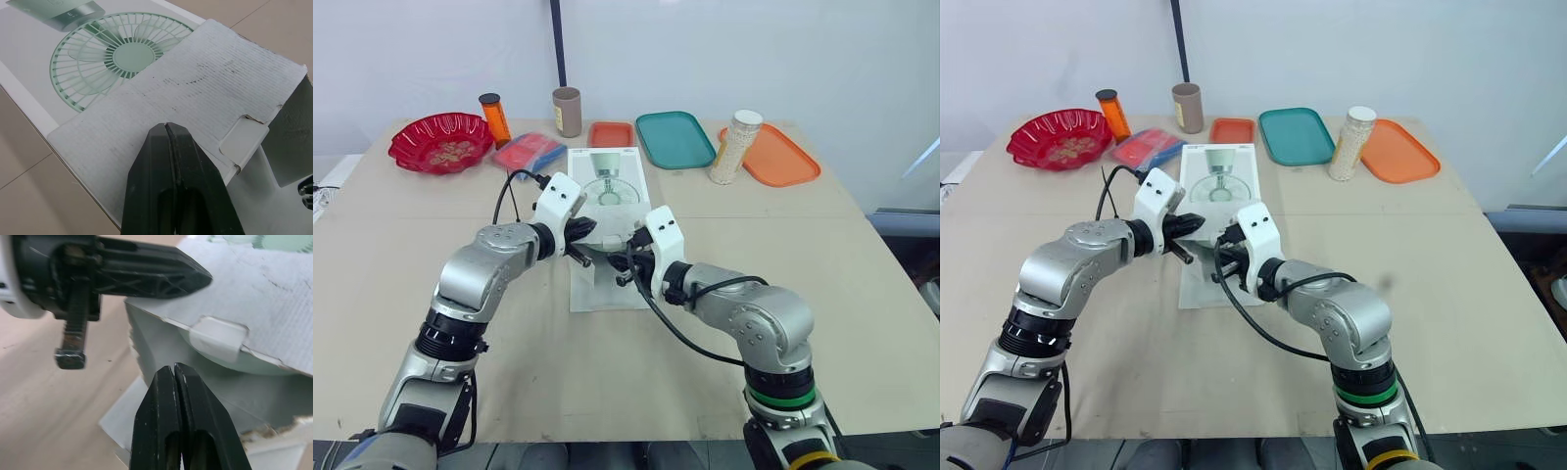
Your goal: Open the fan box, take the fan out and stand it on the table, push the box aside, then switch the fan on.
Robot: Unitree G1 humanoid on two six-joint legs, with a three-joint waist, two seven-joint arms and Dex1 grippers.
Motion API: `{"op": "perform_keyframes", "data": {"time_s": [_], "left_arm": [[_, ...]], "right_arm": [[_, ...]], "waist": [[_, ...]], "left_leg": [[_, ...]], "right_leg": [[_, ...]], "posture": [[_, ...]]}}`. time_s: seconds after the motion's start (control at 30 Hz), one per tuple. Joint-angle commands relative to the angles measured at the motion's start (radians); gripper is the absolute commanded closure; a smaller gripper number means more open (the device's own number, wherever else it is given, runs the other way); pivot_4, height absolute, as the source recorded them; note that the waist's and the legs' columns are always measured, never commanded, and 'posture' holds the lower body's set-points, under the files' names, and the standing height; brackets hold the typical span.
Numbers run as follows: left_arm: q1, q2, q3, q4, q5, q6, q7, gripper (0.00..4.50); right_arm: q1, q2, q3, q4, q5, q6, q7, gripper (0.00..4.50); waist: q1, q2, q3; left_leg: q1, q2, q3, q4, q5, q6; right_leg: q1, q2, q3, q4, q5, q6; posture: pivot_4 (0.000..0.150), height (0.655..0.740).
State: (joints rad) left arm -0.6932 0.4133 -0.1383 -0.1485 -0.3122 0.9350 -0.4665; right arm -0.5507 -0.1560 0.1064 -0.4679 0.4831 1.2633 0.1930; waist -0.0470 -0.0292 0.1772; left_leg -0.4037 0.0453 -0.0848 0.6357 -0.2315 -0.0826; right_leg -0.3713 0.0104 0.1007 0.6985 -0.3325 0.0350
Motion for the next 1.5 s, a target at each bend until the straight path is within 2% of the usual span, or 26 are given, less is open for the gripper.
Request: {"op": "perform_keyframes", "data": {"time_s": [0.03, 0.57, 0.73, 1.1, 1.5], "left_arm": [[0.009, -0.003, -0.010, 0.012, 0.013, 0.008, -0.004, 4.50], [0.016, -0.012, -0.021, 0.017, 0.014, -0.007, -0.021, 4.50], [0.016, -0.014, -0.022, 0.022, 0.017, -0.013, -0.023, 4.50], [0.031, -0.020, -0.008, -0.002, 0.018, 0.004, -0.010, 4.50], [0.044, -0.040, 0.005, -0.024, 0.012, 0.018, 0.016, 4.50]], "right_arm": [[-0.013, -0.001, -0.035, -0.058, -0.009, 0.045, -0.034, 4.45], [0.085, -0.064, -0.146, -0.212, -0.011, 0.210, -0.051, 4.45], [0.109, -0.125, -0.111, -0.123, -0.064, 0.099, -0.044, 4.45], [-0.011, -0.145, 0.015, 0.213, -0.214, -0.285, 0.028, 4.45], [-0.021, -0.135, 0.027, 0.223, -0.212, -0.370, 0.120, 4.45]], "waist": [[0.000, 0.000, 0.000], [0.000, 0.000, 0.000], [0.000, 0.000, 0.000], [-0.001, 0.000, 0.000], [-0.001, 0.000, 0.000]], "left_leg": [[0.000, 0.000, 0.000, 0.000, 0.000, 0.000], [-0.001, 0.000, 0.000, 0.000, 0.000, 0.000], [-0.001, -0.001, 0.000, 0.000, 0.000, 0.000], [0.000, 0.000, 0.001, -0.001, 0.000, 0.000], [0.000, 0.000, 0.001, -0.001, 0.000, 0.000]], "right_leg": [[0.000, 0.000, 0.000, 0.000, 0.000, 0.000], [0.000, 0.000, 0.000, 0.000, 0.000, 0.000], [0.000, 0.000, 0.000, -0.001, 0.000, 0.001], [0.000, 0.000, 0.001, -0.001, 0.000, 0.001], [0.000, 0.000, 0.001, 0.000, 0.000, 0.000]], "posture": [[0.150, 0.7400], [0.150, 0.7400], [0.150, 0.7400], [0.150, 0.7400], [0.150, 0.7400]]}}
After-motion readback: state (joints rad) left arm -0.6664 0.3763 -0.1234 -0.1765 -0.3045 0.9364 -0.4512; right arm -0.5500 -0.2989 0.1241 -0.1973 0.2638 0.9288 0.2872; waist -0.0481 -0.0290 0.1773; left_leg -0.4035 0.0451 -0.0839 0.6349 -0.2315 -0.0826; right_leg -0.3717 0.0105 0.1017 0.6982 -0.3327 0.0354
